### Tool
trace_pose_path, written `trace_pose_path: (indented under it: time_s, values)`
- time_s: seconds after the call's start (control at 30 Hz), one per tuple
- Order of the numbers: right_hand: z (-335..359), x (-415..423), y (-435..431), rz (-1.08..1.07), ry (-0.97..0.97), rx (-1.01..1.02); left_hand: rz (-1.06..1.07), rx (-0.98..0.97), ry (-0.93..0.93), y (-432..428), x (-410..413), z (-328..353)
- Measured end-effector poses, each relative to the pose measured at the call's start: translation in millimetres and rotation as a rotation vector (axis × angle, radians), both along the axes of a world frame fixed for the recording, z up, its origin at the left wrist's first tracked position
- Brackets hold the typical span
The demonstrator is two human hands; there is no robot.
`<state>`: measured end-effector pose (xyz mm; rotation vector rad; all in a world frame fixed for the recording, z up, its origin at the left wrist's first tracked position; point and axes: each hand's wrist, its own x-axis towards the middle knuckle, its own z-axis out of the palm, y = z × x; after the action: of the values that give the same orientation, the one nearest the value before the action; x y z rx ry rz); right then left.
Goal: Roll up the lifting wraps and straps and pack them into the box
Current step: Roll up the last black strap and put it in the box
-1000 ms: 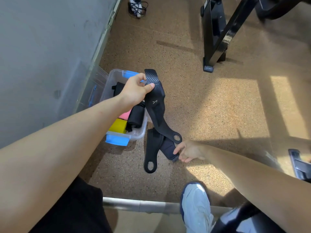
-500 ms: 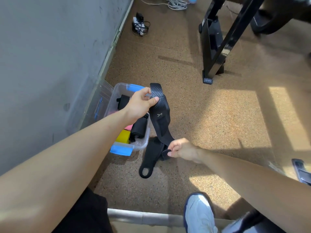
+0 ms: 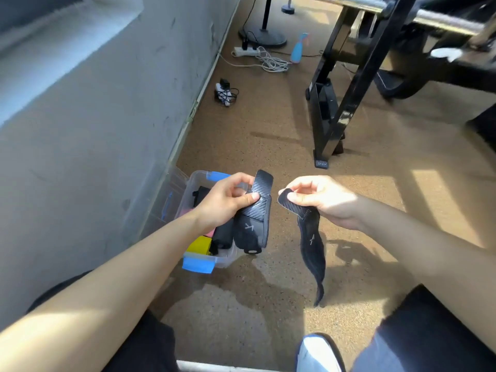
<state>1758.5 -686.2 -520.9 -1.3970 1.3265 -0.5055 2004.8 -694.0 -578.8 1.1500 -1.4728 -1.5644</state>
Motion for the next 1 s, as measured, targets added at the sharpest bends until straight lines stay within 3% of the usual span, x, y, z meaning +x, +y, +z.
trace_pose_path:
  time_s: [0.13, 0.23, 0.4, 0.7, 0.87, 1.0]
  values:
    - [0, 18, 11, 0.033, -0.087, 0.068, -0.116, 0.021, -0.024, 25, 12, 17]
    - [-1, 32, 16, 0.002, -0.099, 0.000, -0.094, 0.098, -0.066, 40, 21, 27]
    - [4, 30, 7, -0.117, -0.156, -0.065, -0.274, 0.192, -0.209, 59, 44, 19]
    - [-1, 7, -6, -0.290, -0.042, -0.104, -0.154, 0.122, -0.201, 57, 56, 24]
    - [4, 0, -7, -0.248, 0.166, -0.156, -0.044, 0.030, -0.230, 51, 61, 22]
    - [10, 17, 6, 0.077, 0.187, -0.180, -0.125, 0.012, -0.248, 51, 58, 24]
